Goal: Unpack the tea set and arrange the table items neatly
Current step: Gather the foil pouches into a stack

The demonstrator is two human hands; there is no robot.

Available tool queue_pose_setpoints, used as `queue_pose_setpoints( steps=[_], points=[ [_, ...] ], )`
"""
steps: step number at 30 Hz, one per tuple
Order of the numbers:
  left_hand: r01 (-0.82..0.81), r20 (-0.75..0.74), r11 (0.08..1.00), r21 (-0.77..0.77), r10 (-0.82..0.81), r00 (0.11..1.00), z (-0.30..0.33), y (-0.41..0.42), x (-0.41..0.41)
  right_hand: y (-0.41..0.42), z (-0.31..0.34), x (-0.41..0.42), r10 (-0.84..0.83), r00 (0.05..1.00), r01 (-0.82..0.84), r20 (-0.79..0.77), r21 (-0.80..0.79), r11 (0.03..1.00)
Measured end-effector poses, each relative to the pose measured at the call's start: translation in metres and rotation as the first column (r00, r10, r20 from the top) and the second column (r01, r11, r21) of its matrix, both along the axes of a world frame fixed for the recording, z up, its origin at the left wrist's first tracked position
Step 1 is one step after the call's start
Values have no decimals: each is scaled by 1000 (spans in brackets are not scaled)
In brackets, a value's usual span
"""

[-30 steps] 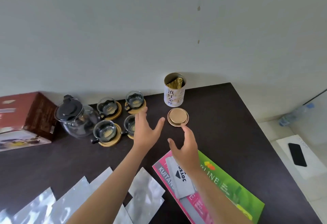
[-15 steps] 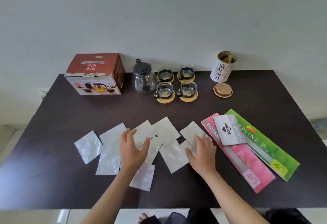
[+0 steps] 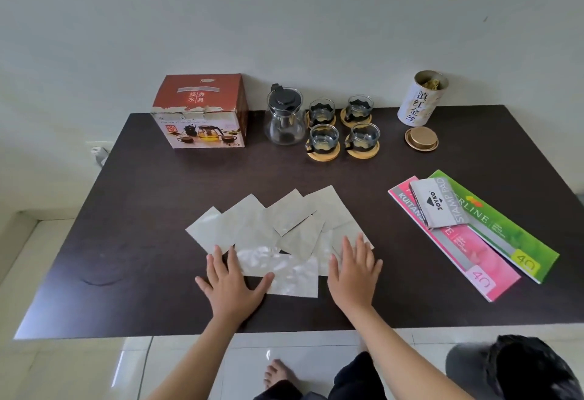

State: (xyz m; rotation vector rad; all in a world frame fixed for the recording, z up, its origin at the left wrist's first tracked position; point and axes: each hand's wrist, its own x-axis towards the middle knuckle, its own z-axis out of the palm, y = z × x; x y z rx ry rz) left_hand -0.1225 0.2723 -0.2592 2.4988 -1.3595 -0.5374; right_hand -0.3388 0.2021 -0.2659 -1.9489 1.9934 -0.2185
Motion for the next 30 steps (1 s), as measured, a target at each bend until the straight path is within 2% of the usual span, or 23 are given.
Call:
queue_pose_setpoints(
  steps=[3,6,8,10,12,14,15,17,19,22,26,28,30],
  points=[
    [51,-80,998,-37,-54,995,3,-6,-24,10,-1,17,42,996,-41,74,-16,999],
    [47,-177,988,-145,-73,981,6,-8,-29,15,3,14,42,949,-22,311,-68,997],
    [-6,-169,978,-211,-30,985,8,-9,-18,18,4,2,27,923,7,385,-88,996],
    [-67,-148,972,-223,34,988,8,-12,0,27,6,-11,137,935,-110,327,-99,989],
    [-54,-118,979,-195,31,992,7,-14,20,39,8,-15,313,926,-315,211,-24,949],
    [57,-41,989,-135,-63,997,4,-13,34,52,6,-10,450,891,-453,54,88,887],
    [130,18,987,-93,-129,991,1,-12,38,57,3,-5,466,885,-464,4,105,879],
    [235,125,972,-15,-231,965,-4,-10,39,59,0,7,374,927,-373,0,74,925],
    [247,154,969,8,-245,957,-6,-10,37,52,-1,19,231,973,-231,14,59,971],
    [226,122,974,-16,-222,967,-4,-10,35,37,-1,30,136,991,-135,-8,53,989],
    [154,88,986,-70,-147,985,-3,-7,33,21,2,35,72,995,-72,71,-1,997],
    [87,42,993,-85,-83,996,-1,-7,33,10,4,28,-18,993,24,117,-52,998],
    [80,16,995,-64,-79,997,0,-8,36,-3,3,20,-125,985,128,117,-25,991]
  ],
)
